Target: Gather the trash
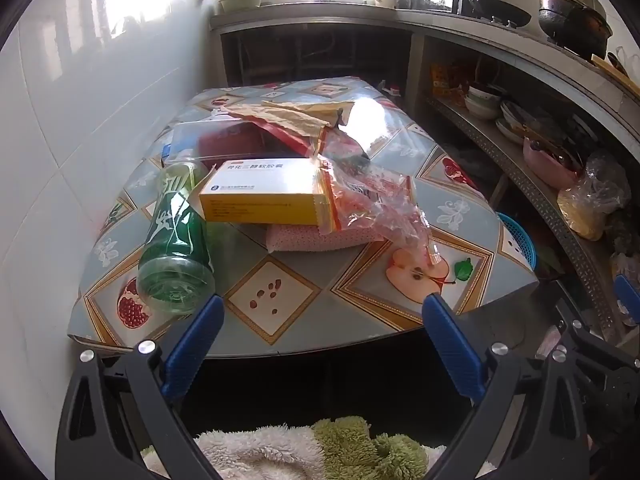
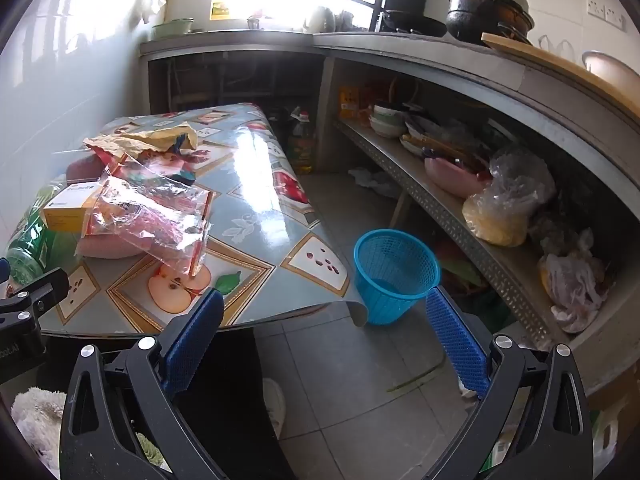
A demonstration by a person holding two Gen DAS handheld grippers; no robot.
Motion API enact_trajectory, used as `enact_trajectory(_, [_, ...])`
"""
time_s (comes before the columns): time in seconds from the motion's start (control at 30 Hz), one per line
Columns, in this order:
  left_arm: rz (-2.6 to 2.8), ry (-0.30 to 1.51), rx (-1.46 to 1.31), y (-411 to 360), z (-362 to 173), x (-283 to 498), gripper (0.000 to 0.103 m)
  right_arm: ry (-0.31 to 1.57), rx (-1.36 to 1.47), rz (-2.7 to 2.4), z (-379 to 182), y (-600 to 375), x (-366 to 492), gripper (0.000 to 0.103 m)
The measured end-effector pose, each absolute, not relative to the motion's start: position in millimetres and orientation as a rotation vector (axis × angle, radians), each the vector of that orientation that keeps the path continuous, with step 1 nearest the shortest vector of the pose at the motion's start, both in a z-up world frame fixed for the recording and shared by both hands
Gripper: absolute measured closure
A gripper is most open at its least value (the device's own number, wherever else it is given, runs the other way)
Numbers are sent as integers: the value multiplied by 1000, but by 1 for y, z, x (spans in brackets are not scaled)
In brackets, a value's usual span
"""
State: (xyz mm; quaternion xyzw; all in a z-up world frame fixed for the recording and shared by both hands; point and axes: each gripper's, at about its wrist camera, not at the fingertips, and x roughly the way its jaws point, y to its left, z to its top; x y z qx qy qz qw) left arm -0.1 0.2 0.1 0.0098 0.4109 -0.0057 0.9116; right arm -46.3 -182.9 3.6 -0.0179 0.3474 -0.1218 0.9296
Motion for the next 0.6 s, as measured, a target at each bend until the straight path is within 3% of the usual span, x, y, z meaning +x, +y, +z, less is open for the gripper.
enact_trajectory(0.6, [-12,856,24,6,-3,0,6,714,-36,-247,7,-180,-44,6])
